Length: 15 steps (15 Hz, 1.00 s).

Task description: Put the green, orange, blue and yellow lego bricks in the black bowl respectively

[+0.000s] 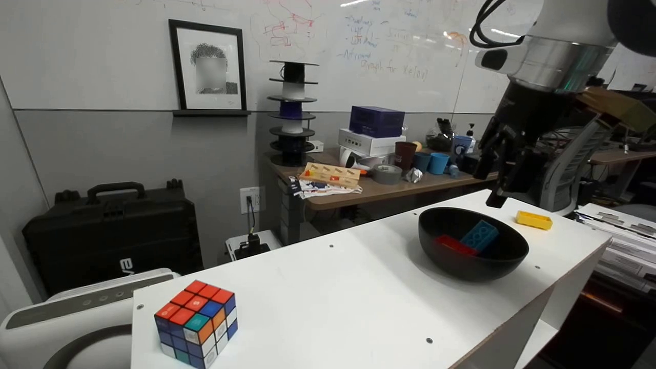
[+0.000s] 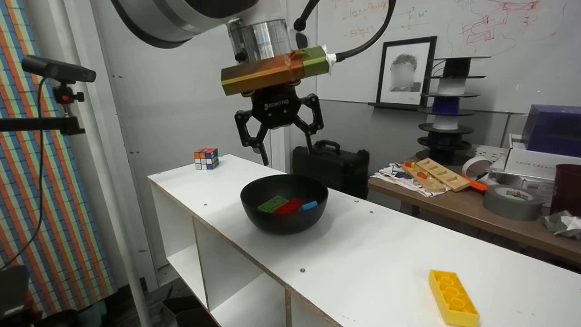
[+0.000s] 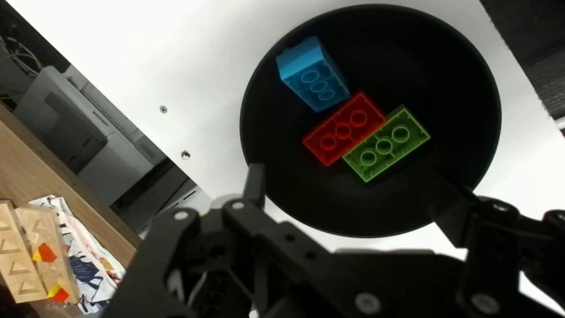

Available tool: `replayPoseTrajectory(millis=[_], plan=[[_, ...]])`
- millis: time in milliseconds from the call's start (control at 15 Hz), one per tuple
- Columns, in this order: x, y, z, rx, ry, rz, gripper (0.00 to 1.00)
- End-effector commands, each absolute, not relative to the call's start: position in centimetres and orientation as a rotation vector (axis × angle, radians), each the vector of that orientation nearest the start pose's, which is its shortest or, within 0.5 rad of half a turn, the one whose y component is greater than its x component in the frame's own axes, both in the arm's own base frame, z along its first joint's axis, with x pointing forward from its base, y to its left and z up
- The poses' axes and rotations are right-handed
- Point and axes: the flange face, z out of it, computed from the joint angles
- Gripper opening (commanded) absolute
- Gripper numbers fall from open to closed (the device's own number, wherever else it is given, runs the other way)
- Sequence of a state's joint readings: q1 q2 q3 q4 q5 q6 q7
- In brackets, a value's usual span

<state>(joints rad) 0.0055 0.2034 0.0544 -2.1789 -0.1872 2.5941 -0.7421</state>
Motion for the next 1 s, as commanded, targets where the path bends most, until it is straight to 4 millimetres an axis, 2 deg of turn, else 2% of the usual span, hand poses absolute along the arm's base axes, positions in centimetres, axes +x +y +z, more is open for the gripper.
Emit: replayPoseTrajectory(millis=[0, 200, 467, 600, 733, 933], plan=[[58.8, 2.3, 33.9, -2.973, -1.463, -0.276, 1.0], [59.6, -2.4, 36.6, -3.054, -1.345, -0.218, 1.0], [60.2, -11.9, 42.2, -3.176, -1.106, -0.184, 1.0], [60.1, -16.6, 44.5, -3.208, -1.053, -0.212, 1.0], [60.1, -19.8, 45.5, -3.199, -1.072, -0.23, 1.0], [60.5, -22.4, 44.2, -3.119, -1.155, -0.276, 1.0]])
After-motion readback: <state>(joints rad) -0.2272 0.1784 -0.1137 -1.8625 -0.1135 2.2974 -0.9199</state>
